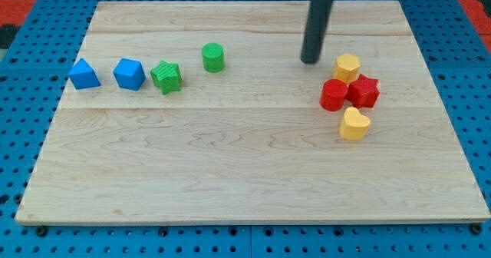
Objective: Form a group of red blocks yellow blocks and green circle
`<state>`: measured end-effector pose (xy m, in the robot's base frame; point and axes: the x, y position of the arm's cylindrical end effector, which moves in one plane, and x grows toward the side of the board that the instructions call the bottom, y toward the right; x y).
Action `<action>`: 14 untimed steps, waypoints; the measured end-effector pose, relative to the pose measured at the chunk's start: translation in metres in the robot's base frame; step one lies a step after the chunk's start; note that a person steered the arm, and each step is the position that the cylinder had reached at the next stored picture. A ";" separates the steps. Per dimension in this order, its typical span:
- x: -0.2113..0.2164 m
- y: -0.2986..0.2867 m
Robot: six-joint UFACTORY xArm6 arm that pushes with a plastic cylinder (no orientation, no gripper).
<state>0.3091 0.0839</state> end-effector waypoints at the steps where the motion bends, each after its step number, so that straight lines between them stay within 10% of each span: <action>1: -0.065 -0.084; 3: -0.002 -0.205; 5: 0.075 -0.037; 7: 0.102 -0.016; 9: 0.221 0.027; 14: 0.172 0.081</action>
<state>0.4813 0.1648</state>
